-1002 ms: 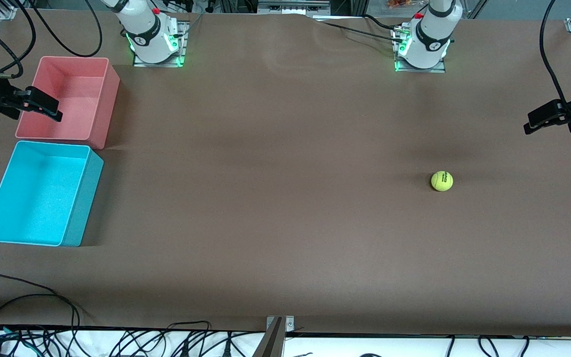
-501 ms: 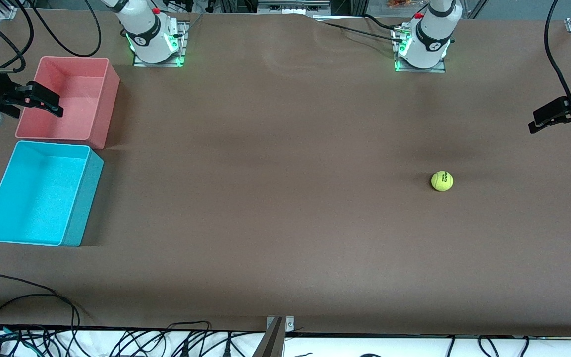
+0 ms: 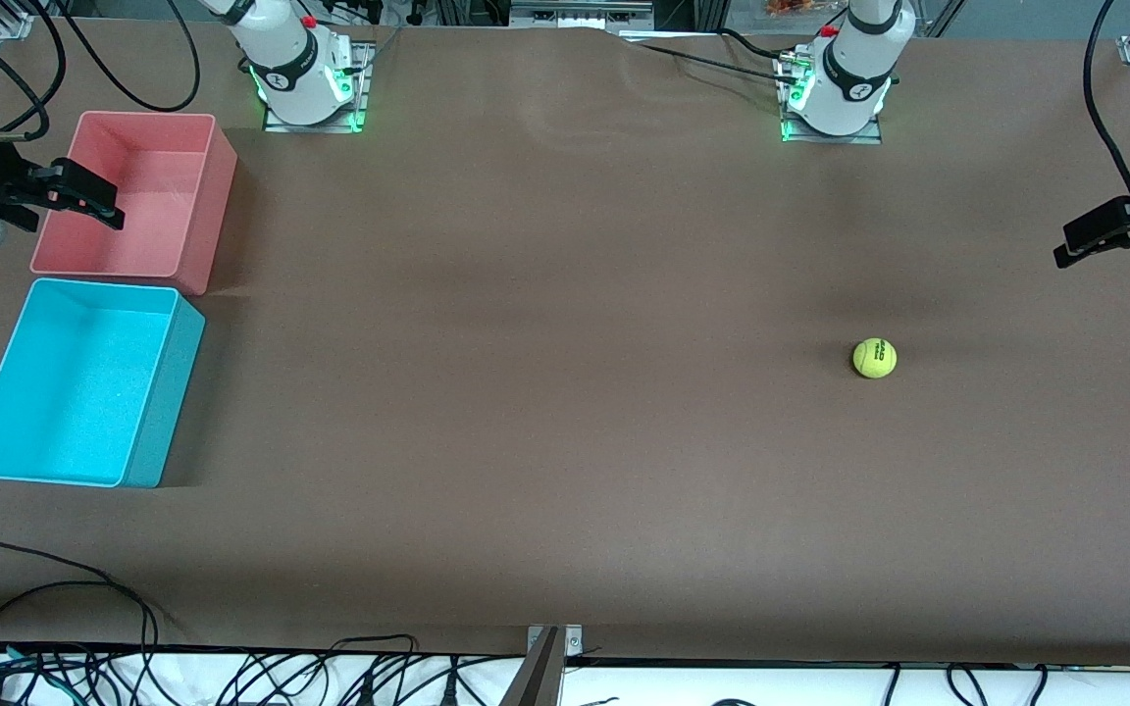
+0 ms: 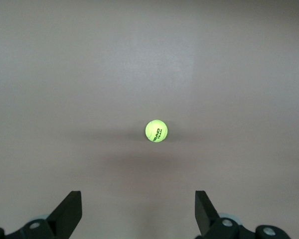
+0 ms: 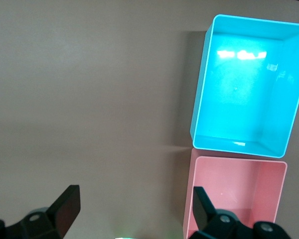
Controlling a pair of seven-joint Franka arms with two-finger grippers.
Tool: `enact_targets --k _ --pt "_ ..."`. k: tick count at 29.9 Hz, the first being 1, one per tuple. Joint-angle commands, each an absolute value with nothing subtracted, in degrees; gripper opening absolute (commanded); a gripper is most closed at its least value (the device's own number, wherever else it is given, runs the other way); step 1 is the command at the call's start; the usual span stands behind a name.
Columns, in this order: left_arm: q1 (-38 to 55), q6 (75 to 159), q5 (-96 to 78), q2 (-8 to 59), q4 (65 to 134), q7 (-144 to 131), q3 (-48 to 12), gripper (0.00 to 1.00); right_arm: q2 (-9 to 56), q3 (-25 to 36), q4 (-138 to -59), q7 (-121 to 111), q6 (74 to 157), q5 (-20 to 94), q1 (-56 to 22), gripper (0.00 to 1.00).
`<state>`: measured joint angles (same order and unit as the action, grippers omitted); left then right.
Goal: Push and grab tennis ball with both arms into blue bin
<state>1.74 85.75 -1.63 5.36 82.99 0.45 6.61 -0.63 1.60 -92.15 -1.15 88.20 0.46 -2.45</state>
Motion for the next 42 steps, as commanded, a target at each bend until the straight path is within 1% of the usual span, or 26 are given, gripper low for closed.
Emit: enact_targets --k 1,9,15,28,31,42 --pt "-4.2 89.7 -2.6 0.4 90.2 1.8 1.3 1.0 -1.7 1.2 -92.7 -1.8 87.6 0.4 -2.1 1.0" --pt "-4.5 89.7 -2.3 0.5 91.0 1.8 1.1 1.0 -1.2 1.1 -92.6 -2.1 87.7 0.0 -2.2 1.0" --pt "-4.5 91.5 -1.7 0.6 93.9 1.8 1.2 1.0 -1.1 1.1 -92.6 -2.0 87.9 -0.2 -2.4 1.0" --pt "-4.5 99.8 -1.6 0.7 101.2 1.9 1.4 1.0 -1.0 1.2 -92.7 -1.9 88.0 -0.2 -2.2 1.0" --pt "-4.5 102.0 -1.6 0.6 103.8 1.9 1.4 1.0 -1.0 1.3 -92.6 -1.9 87.8 -0.3 -2.2 1.0" --pt "-4.5 112.5 -1.6 1.8 111.5 1.9 1.4 1.0 -0.9 1.2 -92.5 -1.8 87.9 -0.2 -2.2 1.0"
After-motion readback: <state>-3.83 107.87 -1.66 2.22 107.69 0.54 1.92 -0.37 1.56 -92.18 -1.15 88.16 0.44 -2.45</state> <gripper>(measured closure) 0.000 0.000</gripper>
